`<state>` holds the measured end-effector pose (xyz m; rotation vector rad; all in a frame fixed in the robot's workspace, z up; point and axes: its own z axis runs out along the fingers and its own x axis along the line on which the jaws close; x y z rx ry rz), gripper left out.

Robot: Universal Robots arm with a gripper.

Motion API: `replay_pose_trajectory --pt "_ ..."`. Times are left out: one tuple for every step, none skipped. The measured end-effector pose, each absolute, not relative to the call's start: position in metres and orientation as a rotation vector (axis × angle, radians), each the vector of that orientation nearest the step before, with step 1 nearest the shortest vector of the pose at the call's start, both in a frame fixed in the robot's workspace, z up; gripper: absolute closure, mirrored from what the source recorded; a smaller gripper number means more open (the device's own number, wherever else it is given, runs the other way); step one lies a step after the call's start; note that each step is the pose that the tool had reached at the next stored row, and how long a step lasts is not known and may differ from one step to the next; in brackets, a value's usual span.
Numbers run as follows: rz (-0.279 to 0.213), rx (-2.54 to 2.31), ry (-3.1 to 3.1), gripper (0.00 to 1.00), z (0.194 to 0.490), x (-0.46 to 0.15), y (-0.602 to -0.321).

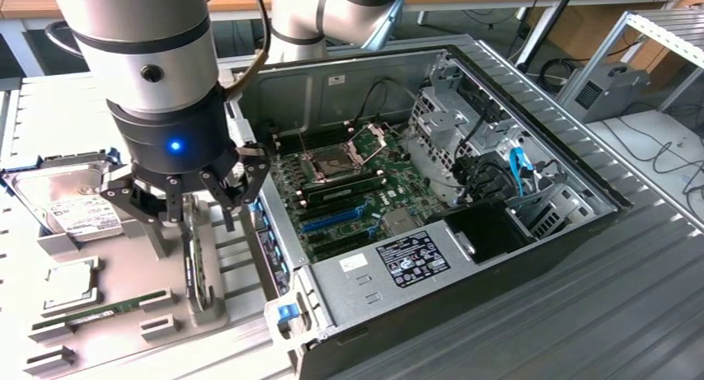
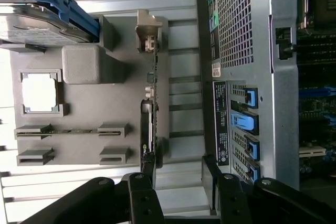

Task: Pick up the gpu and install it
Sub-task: 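Pick up the gpu and move the gpu toward the slot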

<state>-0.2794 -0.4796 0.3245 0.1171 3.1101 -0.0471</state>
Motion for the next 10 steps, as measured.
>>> replay_pose_trajectory --pt "-0.047 0.117 3.11 0.52 0.3241 -0.2796 -0.4796" --pt "-0.047 0.117 3.11 0.52 0.3237 -0.2798 -0.4796" --pt "-0.047 0.117 3.11 0.52 0.3233 -0.28 -0.4796" --pt "-0.047 0.117 3.11 0.52 0.3229 -0.2803 -0.4796" --pt "-0.047 0.117 3.11 0.52 0.3225 -0.2807 -0.4796" --pt "-0.047 0.117 3.11 0.52 0.322 -0.281 -0.4796" --pt "-0.047 0.117 3.11 0.52 0.3214 -0.2817 -0.4795" --pt "-0.047 0.117 3.11 0.52 0.321 -0.2821 -0.4794" --pt "-0.047 0.117 3.11 0.52 0.3206 -0.2826 -0.4792" --pt "-0.047 0.117 3.11 0.52 0.3203 -0.283 -0.4789"
